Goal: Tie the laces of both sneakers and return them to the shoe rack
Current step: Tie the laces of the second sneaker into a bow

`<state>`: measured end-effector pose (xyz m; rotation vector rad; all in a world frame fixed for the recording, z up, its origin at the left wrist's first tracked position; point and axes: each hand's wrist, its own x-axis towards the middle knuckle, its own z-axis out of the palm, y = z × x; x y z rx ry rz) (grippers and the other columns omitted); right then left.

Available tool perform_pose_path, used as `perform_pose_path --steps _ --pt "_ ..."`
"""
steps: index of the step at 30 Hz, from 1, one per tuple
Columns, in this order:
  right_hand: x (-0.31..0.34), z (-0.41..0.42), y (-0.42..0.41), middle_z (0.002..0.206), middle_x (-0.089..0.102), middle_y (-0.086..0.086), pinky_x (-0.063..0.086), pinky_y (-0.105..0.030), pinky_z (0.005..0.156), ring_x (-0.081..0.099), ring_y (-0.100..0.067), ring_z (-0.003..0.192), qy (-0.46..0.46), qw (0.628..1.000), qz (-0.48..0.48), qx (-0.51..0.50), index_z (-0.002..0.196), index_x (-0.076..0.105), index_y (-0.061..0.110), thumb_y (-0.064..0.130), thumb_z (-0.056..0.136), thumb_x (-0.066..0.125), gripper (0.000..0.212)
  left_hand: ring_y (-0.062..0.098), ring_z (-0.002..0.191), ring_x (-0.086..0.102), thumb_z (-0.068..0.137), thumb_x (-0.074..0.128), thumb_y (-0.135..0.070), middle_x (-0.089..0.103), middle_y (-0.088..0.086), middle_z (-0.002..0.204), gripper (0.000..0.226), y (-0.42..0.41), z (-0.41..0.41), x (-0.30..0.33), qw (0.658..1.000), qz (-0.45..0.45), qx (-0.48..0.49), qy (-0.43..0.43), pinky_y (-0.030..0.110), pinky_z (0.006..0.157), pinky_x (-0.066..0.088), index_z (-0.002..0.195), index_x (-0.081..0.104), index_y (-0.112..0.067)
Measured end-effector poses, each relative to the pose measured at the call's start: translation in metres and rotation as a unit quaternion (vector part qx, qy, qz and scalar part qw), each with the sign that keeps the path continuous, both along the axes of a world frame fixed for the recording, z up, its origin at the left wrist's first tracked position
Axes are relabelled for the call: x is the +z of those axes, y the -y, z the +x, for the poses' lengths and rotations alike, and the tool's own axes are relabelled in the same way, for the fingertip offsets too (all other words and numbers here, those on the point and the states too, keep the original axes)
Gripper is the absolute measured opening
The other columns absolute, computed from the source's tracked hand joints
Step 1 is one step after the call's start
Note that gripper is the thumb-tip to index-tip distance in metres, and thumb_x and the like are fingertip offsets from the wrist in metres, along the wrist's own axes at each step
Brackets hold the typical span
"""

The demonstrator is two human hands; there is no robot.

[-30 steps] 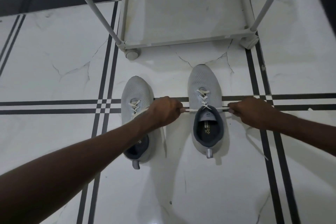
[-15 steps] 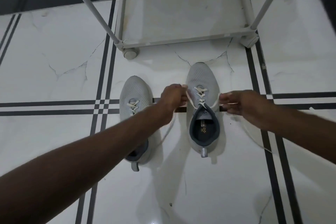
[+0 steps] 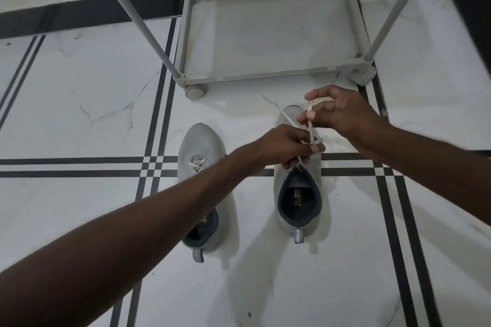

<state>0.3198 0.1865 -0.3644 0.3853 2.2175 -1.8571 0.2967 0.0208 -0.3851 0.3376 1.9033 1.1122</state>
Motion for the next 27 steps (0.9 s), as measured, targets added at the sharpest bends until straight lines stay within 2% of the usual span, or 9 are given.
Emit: perform_pose_path --steps 3,9,12,15,17,19,22,25,27 --pt "-0.009 -0.001 0.001 0.090 0.075 -0.013 0.058 -0.037 0.084 0.074 -0.023 0.088 0.027 0.999 0.026 0.023 0.121 0.057 0.015 0.006 0.093 0.057 0.029 0.008 0.050 0.046 0.090 0.065 -0.040 0.059 0.000 0.063 0.032 0.004 -0.004 0.003 0.998 0.012 0.049 0.022 0.021 0.050 0.039 0.090 0.077 -0.010" --pt "-0.025 0.013 0.000 0.065 0.071 -0.006 0.039 -0.017 0.037 0.053 -0.003 0.040 0.027 0.979 0.169 0.112 0.103 0.064 0.018 0.009 0.094 0.055 0.016 0.014 0.053 0.057 0.091 0.067 -0.033 0.067 0.004 0.062 0.035 0.023 -0.014 0.002 0.990 0.045 0.126 0.045 0.024 0.054 0.050 0.088 0.076 0.001" --pt "-0.026 0.018 0.002 0.074 0.074 -0.004 0.039 -0.015 0.045 0.055 -0.002 0.047 0.030 0.950 0.242 0.195 0.092 0.072 0.022 0.009 0.085 0.063 0.017 0.017 0.062 0.069 0.083 0.075 -0.021 0.075 0.006 0.071 0.013 0.033 -0.017 -0.005 0.986 -0.001 0.083 -0.144 0.032 0.068 0.060 0.086 0.078 -0.009" --pt "-0.031 0.015 0.004 0.084 0.072 0.006 0.045 -0.019 0.063 0.065 -0.005 0.072 0.000 0.924 0.317 0.213 0.088 0.077 0.026 0.011 0.082 0.069 0.017 0.018 0.072 0.068 0.080 0.071 -0.014 0.075 -0.001 0.081 0.014 0.033 -0.006 -0.012 0.913 -0.050 -0.004 -0.405 0.034 0.069 0.055 0.093 0.076 -0.018" --pt "-0.033 0.009 0.006 0.088 0.074 0.001 0.053 -0.022 0.074 0.069 -0.016 0.084 0.006 0.954 0.254 0.162 0.095 0.077 0.018 0.001 0.086 0.063 0.024 0.020 0.077 0.067 0.081 0.067 -0.014 0.075 -0.002 0.088 0.020 0.029 -0.001 -0.016 0.869 -0.060 -0.029 -0.490 0.034 0.066 0.052 0.099 0.075 -0.020" --pt "-0.034 0.004 0.010 0.095 0.075 -0.010 0.060 -0.026 0.079 0.071 -0.024 0.091 0.084 0.989 0.047 0.109 0.102 0.073 0.009 -0.008 0.090 0.054 0.028 0.021 0.081 0.066 0.083 0.063 -0.016 0.074 -0.003 0.089 0.023 0.026 -0.001 -0.020 0.835 -0.071 -0.038 -0.544 0.036 0.063 0.052 0.101 0.076 -0.023" --pt "-0.036 -0.002 0.012 0.097 0.073 -0.016 0.061 -0.030 0.079 0.071 -0.027 0.089 0.196 0.963 -0.156 0.100 0.110 0.067 0.000 -0.008 0.094 0.047 0.027 0.022 0.083 0.064 0.084 0.061 -0.017 0.075 -0.003 0.092 0.026 0.024 0.002 -0.026 0.834 -0.065 0.008 -0.548 0.037 0.065 0.051 0.103 0.077 -0.024" --pt "-0.040 -0.003 0.012 0.089 0.070 -0.017 0.060 -0.033 0.076 0.066 -0.028 0.082 0.202 0.960 -0.170 0.095 0.108 0.065 -0.005 -0.004 0.092 0.053 0.020 0.018 0.085 0.061 0.086 0.063 -0.016 0.076 -0.007 0.095 0.025 0.022 0.007 -0.027 0.872 -0.052 0.073 -0.482 0.035 0.070 0.050 0.103 0.078 -0.025" --pt "-0.043 -0.004 0.008 0.087 0.072 -0.017 0.059 -0.031 0.073 0.067 -0.028 0.080 0.153 0.985 -0.074 0.041 0.098 0.071 -0.003 0.001 0.089 0.062 0.014 0.016 0.080 0.066 0.089 0.065 -0.027 0.077 -0.005 0.090 0.018 0.024 0.009 -0.028 0.911 -0.025 0.140 -0.386 0.035 0.069 0.053 0.101 0.079 -0.024"
